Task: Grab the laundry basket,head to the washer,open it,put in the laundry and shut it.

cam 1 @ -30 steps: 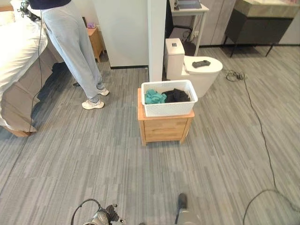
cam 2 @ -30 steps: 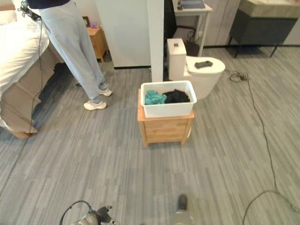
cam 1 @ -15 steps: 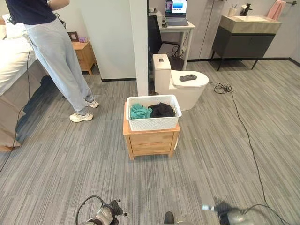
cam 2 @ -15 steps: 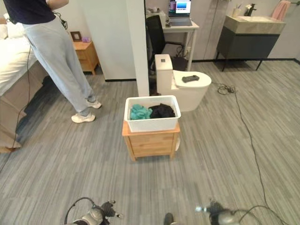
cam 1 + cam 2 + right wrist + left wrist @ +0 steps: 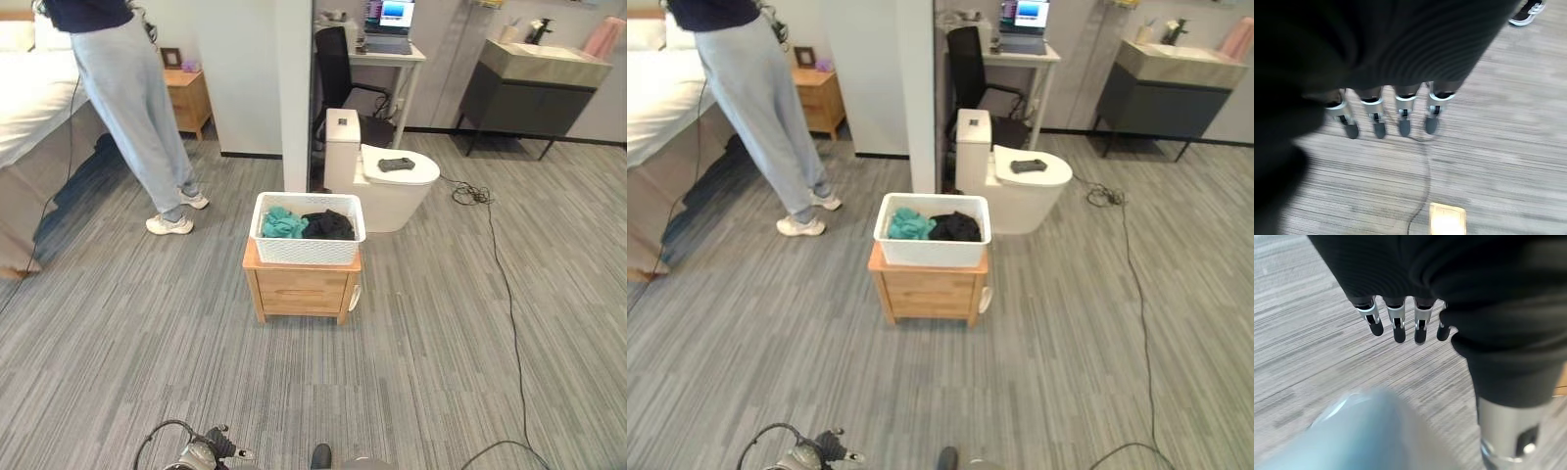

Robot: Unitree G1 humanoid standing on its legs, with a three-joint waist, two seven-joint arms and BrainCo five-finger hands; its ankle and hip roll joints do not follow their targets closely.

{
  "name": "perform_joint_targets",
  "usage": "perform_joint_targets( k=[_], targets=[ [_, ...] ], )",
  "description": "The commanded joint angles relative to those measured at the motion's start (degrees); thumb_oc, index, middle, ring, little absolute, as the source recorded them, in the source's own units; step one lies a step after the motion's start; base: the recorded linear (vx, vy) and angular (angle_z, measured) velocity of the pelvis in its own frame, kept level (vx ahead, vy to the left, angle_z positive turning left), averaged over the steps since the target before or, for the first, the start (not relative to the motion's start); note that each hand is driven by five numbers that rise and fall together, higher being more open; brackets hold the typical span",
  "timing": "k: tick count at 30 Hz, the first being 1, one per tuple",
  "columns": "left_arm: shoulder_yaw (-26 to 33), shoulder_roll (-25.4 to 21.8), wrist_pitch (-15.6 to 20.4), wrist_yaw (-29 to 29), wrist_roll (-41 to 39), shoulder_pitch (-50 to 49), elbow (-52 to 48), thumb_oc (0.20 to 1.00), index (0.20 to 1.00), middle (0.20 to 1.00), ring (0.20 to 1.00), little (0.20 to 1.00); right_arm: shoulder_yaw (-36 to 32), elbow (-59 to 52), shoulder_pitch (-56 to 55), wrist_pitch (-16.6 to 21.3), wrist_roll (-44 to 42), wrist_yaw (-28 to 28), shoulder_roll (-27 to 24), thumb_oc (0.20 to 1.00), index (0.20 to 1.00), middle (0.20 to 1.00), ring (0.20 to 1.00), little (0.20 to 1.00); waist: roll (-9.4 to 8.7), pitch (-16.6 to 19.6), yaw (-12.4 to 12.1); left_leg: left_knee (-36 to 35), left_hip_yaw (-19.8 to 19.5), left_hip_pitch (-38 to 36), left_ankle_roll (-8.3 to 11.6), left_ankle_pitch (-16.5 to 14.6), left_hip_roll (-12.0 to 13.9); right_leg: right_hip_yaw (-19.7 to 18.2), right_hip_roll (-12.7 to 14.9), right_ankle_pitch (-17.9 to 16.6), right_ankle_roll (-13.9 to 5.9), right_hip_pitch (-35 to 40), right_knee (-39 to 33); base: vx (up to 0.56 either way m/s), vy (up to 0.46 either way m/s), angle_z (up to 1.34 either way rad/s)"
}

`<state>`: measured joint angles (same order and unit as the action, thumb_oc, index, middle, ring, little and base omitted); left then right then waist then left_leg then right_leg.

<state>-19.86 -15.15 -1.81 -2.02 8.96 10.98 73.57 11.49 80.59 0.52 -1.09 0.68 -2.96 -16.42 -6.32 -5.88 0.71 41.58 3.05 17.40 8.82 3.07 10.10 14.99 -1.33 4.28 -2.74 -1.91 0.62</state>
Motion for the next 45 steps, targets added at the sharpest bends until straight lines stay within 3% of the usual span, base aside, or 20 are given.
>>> perform_joint_targets(
  k=[1,2,4,5,6,10,13,17,21,25,27,29,30,31,32,33,35,36,40,45],
  targets=[
    [-1.1,3.9,0.2,-0.6,-1.0,3.6,1.3,1.0,1.0,1.0,1.0,1.0,-0.1,0.4,0.7,-0.3,-2.3,1.3,-3.8,1.0,1.0,1.0,1.0,1.0,3.61,-4.8,0.1,-21.6,8.0,-3.8,-5.53,3.2,-2.5,-3.3,3.1,-5.1,2.94,6.8,-5.6,0.3,0.118,0.11],
    [-1.4,3.8,0.4,-0.7,-0.9,3.9,1.1,1.0,1.0,1.0,1.0,1.0,-0.1,0.1,0.7,0.0,-2.4,1.5,-4.0,1.0,1.0,1.0,1.0,1.0,4.06,-5.0,-0.6,-28.4,8.7,-2.7,-5.4,3.6,-2.6,-3.5,3.0,-4.2,2.32,7.8,-5.6,0.31,0.144,0.01],
    [-1.6,3.7,0.7,-1.1,-0.9,4.2,1.2,1.0,1.0,1.0,1.0,1.0,0.2,-0.2,0.8,0.4,-2.3,1.7,-3.8,1.0,1.0,1.0,1.0,1.0,5.11,-4.9,-1.7,-39.8,9.3,-1.2,-4.34,8.4,-1.3,-3.7,2.7,-2.6,1.48,9.3,-5.6,0.27,0.127,-0.08],
    [-1.7,3.7,0.7,-1.1,-0.9,4.2,1.3,1.0,1.0,1.0,1.0,1.0,0.2,-0.2,0.8,0.4,-2.3,1.7,-3.8,1.0,1.0,1.0,1.0,1.0,4.98,-4.9,-1.7,-40.6,9.3,-1.7,-4.3,8.8,-1.5,-3.6,2.8,-2.4,1.46,9.4,-5.6,0.35,0.147,-0.22],
    [-1.6,3.7,0.7,-1.2,-1.0,4.0,1.4,1.0,1.0,1.0,1.0,1.0,0.9,-0.7,1.1,0.8,-2.1,1.8,-3.6,1.0,1.0,1.0,1.0,1.0,5.3,-4.7,-2.4,-46.2,9.3,0.0,-3.33,10.7,0.6,-3.4,3.4,-0.8,0.78,11.2,-5.6,0.37,0.146,-0.26],
    [-1.2,3.5,0.7,-1.5,-0.7,2.6,2.2,1.0,1.0,1.0,1.0,1.0,3.1,-2.2,3.9,1.2,-1.5,1.8,-1.7,1.0,1.0,1.0,1.0,1.0,5.16,-3.3,-3.4,-44.8,8.4,-2.6,-3.85,12.1,0.1,-5.7,4.3,1.3,0.04,15.0,-5.0,0.39,0.175,-0.24],
    [-0.8,3.1,0.7,-1.1,-0.4,1.7,3.3,1.0,1.0,1.0,1.0,1.0,2.7,-2.4,4.4,1.0,-2.2,1.9,-1.0,1.0,1.0,1.0,1.0,1.0,3.36,-2.1,-3.9,-39.1,8.4,-1.3,-5.35,8.8,-1.6,-6.7,6.7,2.3,-0.93,15.9,-2.7,0.3,0.175,-0.54],
    [-1.3,1.9,1.4,-1.8,0.1,2.1,1.4,1.0,1.0,1.0,1.0,1.0,7.0,-5.3,5.1,1.5,0.4,0.9,1.4,1.0,1.0,1.0,1.0,1.0,0.62,-1.2,-5.5,-35.3,10.6,-1.2,-7.53,5.1,-4.0,-7.7,9.4,-0.4,-2.61,12.9,2.3,0.25,0.189,-0.49],
    [-2.5,1.8,1.8,-1.9,0.9,2.6,-0.3,1.0,1.0,1.0,1.0,1.0,7.2,-6.8,6.0,1.7,0.0,1.2,1.7,1.0,1.0,1.0,1.0,1.0,-0.87,-0.8,-5.8,-36.4,11.3,-3.1,-9.64,2.7,-7.6,-7.3,11.8,-7.6,-4.83,12.1,5.8,0.18,0.153,0.13],
    [-3.1,1.9,1.8,-1.6,1.5,2.5,-0.5,1.0,1.0,1.0,1.0,1.0,7.0,-6.9,6.0,1.7,0.0,1.1,1.7,1.0,1.0,1.0,1.0,1.0,-1.01,-0.6,-5.9,-36.9,11.6,-4.3,-10.66,1.5,-8.9,-7.7,12.6,-11.1,-5.62,11.0,8.9,0.13,0.146,0.12],
    [-3.6,2.0,1.5,-1.1,2.1,2.2,-0.2,1.0,1.0,1.0,1.0,1.0,6.9,-7.0,6.0,1.5,1.2,0.9,1.6,1.0,1.0,1.0,1.0,1.0,0.78,-1.6,-5.5,-39.6,11.2,-9.9,-13.31,-0.9,-10.3,-5.8,14.9,-18.7,-5.94,4.8,24.2,0.24,0.366,0.05],
    [-3.6,2.0,1.4,-1.0,2.2,2.2,0.0,1.0,1.0,1.0,1.0,1.0,6.8,-6.9,6.1,1.4,1.4,0.9,1.4,1.0,1.0,1.0,1.0,1.0,1.5,-2.5,-5.0,-40.6,11.1,-11.8,-13.89,-1.2,-10.3,-5.1,15.4,-19.1,-5.8,3.3,27.9,0.18,0.195,-0.01],
    [-4.3,2.0,1.1,-0.7,3.2,2.3,0.5,1.0,1.0,1.0,1.0,1.0,6.9,-6.9,5.8,1.7,1.1,0.9,1.5,1.0,1.0,1.0,1.0,1.0,2.82,-3.9,-2.8,-41.2,9.2,-15.1,-14.28,-2.5,-10.1,-7.9,9.9,-13.8,-4.86,-2.5,32.1,0.22,0.1,0.22],
    [-4.5,1.9,0.9,-0.6,3.4,2.3,0.7,1.0,1.0,1.0,1.0,1.0,6.9,-6.9,5.5,1.7,0.8,0.7,1.5,1.0,1.0,1.0,1.0,1.0,3.59,-4.6,-1.9,-41.4,8.1,-16.7,-14.14,-2.8,-9.9,-8.0,7.8,-9.5,-4.05,-6.0,32.3,0.29,0.122,0.14],
    [-4.4,1.8,0.9,-0.5,3.4,2.3,0.8,1.0,1.0,1.0,1.0,1.0,7.0,-6.8,5.2,1.7,0.7,0.5,1.5,1.0,1.0,1.0,1.0,1.0,3.96,-4.7,-1.8,-41.6,8.4,-17.5,-13.78,-2.9,-9.7,-5.6,8.1,-7.7,-3.22,-7.7,28.6,0.22,0.048,0.23],
    [-4.1,1.6,0.8,-0.5,3.7,2.3,1.3,1.0,1.0,1.0,1.0,1.0,7.1,-6.8,4.9,1.6,1.0,0.4,1.6,1.0,1.0,1.0,1.0,1.0,3.76,-4.9,-1.6,-41.7,9.0,-18.6,-13.21,-3.5,-9.7,-1.9,10.6,-6.2,-2.7,-6.8,24.0,0.21,-0.026,0.35],
    [-3.3,1.5,1.0,-0.6,3.5,2.2,2.3,1.0,1.0,1.0,1.0,1.0,7.2,-6.4,4.6,1.5,1.4,0.2,2.0,1.0,1.0,1.0,1.0,1.0,3.33,-5.3,-1.0,-41.9,9.2,-20.6,-11.85,-4.6,-9.6,1.4,12.9,-7.3,-2.82,-7.2,13.6,0.26,-0.14,0.31],
    [-2.5,1.5,1.5,-0.8,2.8,2.7,2.2,1.0,1.0,1.0,1.0,1.0,7.2,-6.1,4.5,1.4,1.7,-0.3,1.7,1.0,1.0,1.0,1.0,1.0,3.11,-5.6,-0.6,-40.4,8.2,-21.5,-10.81,-6.1,-9.7,0.1,14.1,-10.5,-4.12,-7.6,6.9,0.3,-0.175,0.06],
    [-1.3,1.6,1.7,-1.3,1.7,1.9,2.3,1.0,1.0,1.0,1.0,1.0,7.7,-4.7,3.3,1.3,2.7,-0.3,2.1,1.0,1.0,1.0,1.0,1.0,2.57,-4.0,-0.9,-38.8,6.8,-22.6,-10.04,-7.0,-9.2,-1.1,12.7,-10.3,-3.75,-4.6,6.3,0.22,-0.153,0.25],
    [0.3,2.4,1.8,-1.6,-0.9,0.5,2.1,1.0,1.0,1.0,1.0,1.0,7.4,-4.7,3.8,1.5,2.3,0.4,1.7,1.0,1.0,1.0,1.0,1.0,2.94,-1.7,-2.0,-37.7,5.9,-23.5,-7.42,-5.8,-6.0,1.9,9.3,-8.3,-1.95,0.5,2.4,0.16,-0.205,0.27]
  ],
)
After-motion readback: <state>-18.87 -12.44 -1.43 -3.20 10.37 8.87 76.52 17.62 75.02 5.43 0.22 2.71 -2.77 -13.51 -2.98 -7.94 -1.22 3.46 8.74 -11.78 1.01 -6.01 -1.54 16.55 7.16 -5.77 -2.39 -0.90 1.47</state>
